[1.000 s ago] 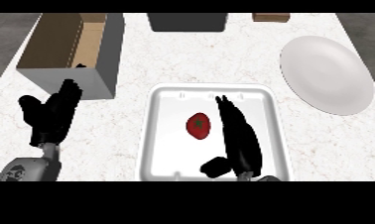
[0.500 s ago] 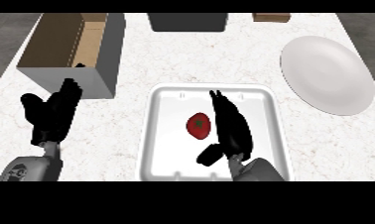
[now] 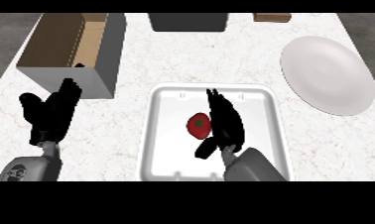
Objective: Pick the tomato from the tray and place it in the plate
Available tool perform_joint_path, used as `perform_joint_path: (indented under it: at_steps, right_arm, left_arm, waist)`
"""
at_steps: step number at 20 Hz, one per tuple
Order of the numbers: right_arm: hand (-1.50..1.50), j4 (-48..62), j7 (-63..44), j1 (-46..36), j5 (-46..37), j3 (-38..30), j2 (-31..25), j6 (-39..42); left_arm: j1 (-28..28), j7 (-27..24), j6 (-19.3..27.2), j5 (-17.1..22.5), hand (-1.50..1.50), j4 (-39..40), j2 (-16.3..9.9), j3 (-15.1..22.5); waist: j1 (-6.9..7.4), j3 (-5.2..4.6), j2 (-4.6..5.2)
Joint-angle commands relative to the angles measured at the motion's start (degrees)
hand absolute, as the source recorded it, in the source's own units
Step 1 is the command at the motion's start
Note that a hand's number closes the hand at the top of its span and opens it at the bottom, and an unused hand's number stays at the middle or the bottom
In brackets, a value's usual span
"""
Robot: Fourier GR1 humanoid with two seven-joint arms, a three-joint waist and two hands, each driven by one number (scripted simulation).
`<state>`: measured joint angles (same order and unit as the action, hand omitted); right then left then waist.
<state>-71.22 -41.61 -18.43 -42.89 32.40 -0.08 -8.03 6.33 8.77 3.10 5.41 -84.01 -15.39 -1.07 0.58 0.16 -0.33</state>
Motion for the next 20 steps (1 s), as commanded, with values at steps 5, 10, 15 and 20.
perform_joint_path:
  at_steps: [5,10,15,20]
  right_arm:
    - [1.50,4.69,2.04,-4.61,4.40,1.90,0.08,7.42]
    - [1.50,6.10,5.05,-4.67,4.88,4.80,0.04,1.22]
    - [1.50,7.28,8.48,-4.13,5.27,3.65,0.04,-2.22]
    - [1.50,-2.32,25.98,-1.06,8.37,8.94,-10.29,9.13]
  left_arm:
    - [3.71,-0.46,-1.29,-0.74,0.00,5.02,1.12,-1.24]
    - [3.81,-0.54,-1.64,-2.12,0.00,4.95,2.03,-1.31]
    - [3.02,1.93,-0.67,-2.89,0.00,1.47,3.01,-1.77]
    - [2.44,0.20,-1.41,-2.43,0.00,2.84,3.10,-1.59]
  waist:
    - [-0.43,-0.17,0.44]
    - [-0.37,-0.16,0.40]
    - [-0.39,-0.15,0.35]
    - [-1.49,-0.16,0.43]
